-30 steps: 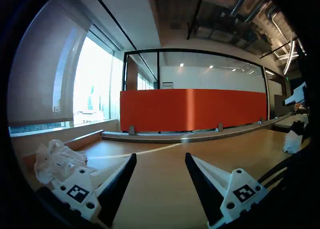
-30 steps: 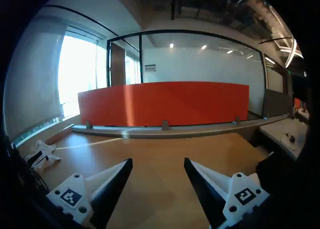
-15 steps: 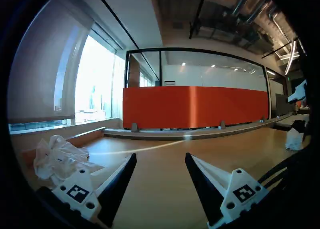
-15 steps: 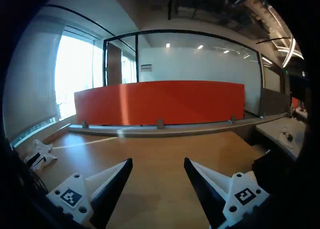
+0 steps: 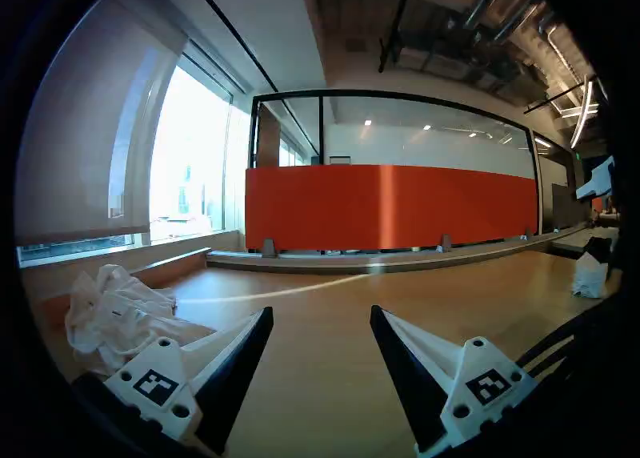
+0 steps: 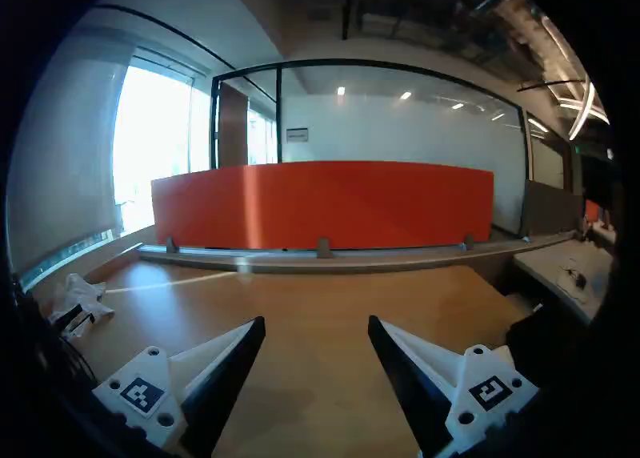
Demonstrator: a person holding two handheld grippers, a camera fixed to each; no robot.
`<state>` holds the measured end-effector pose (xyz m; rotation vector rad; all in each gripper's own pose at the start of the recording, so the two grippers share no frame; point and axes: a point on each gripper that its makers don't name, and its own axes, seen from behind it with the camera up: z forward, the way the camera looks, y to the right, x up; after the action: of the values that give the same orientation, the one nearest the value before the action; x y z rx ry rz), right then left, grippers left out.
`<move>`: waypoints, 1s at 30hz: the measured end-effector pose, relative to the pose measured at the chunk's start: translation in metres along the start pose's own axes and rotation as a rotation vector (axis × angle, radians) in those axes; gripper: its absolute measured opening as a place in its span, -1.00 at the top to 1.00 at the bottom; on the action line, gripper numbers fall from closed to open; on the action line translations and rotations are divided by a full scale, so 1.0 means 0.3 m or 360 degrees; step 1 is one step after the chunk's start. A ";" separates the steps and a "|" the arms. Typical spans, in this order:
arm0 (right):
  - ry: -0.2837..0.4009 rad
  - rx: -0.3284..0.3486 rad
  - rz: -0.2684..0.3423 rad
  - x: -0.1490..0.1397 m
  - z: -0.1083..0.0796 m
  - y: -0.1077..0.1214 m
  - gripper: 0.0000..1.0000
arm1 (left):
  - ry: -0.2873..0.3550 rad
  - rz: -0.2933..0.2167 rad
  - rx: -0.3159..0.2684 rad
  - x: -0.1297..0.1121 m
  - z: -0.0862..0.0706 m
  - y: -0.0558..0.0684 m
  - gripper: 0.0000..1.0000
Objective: Fold towel
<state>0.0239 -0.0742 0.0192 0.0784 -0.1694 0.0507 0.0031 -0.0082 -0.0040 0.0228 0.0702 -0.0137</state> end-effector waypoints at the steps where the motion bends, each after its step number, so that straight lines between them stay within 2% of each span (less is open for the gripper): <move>1: 0.0001 0.0003 0.0002 0.000 0.001 0.000 -0.99 | 0.0000 0.0000 -0.0001 0.000 0.000 0.001 -0.79; 8: 0.0020 0.0003 0.0008 -0.005 0.004 0.024 -1.00 | -0.0002 0.0003 -0.0001 -0.005 0.003 0.003 -0.79; 18: 0.0095 -0.0036 0.0006 0.004 0.007 0.095 -1.00 | -0.0002 0.0003 -0.0001 -0.010 0.003 0.005 -0.79; 24: 0.0124 -0.0054 0.0025 -0.041 0.012 0.144 -0.99 | -0.0002 0.0004 0.0000 -0.012 0.004 0.005 -0.79; 30: 0.0181 -0.0107 0.0001 -0.102 0.021 0.198 -1.00 | -0.0002 0.0003 -0.0001 -0.011 0.005 0.005 -0.79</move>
<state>-0.0106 -0.0169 0.0245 0.0085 -0.0571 0.0498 0.0001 -0.0066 -0.0022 0.0225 0.0691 -0.0117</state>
